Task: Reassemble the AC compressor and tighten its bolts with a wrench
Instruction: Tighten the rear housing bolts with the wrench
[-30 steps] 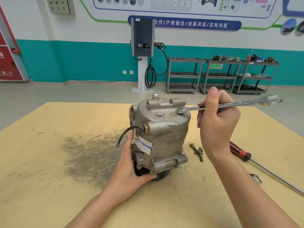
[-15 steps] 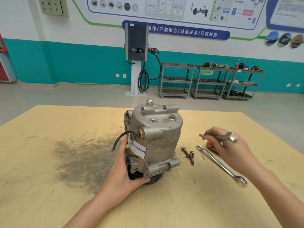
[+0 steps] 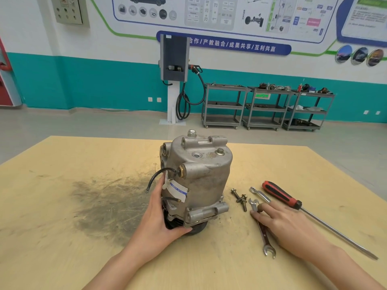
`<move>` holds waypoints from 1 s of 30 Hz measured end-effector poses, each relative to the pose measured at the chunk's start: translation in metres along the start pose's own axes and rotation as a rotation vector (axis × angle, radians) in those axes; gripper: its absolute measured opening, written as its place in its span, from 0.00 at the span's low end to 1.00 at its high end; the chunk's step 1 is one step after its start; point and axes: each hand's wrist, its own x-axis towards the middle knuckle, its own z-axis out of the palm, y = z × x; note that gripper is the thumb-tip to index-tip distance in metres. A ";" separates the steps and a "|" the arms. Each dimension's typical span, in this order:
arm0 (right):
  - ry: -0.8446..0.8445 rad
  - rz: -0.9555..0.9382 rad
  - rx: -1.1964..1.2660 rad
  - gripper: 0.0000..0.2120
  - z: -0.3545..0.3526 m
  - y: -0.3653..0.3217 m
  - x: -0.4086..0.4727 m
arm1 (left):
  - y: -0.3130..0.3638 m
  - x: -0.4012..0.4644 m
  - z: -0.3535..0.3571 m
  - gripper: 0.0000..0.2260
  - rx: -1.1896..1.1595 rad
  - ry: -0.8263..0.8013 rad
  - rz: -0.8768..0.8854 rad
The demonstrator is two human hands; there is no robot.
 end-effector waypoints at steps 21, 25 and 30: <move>0.183 0.552 0.789 0.43 -0.166 -0.091 0.137 | -0.002 0.000 0.001 0.54 -0.009 0.011 0.006; 0.215 0.587 0.825 0.34 -0.161 -0.090 0.143 | -0.001 0.000 0.002 0.54 -0.024 0.017 0.022; 0.258 0.558 0.848 0.33 -0.153 -0.086 0.145 | -0.003 -0.001 0.004 0.57 -0.074 0.037 0.006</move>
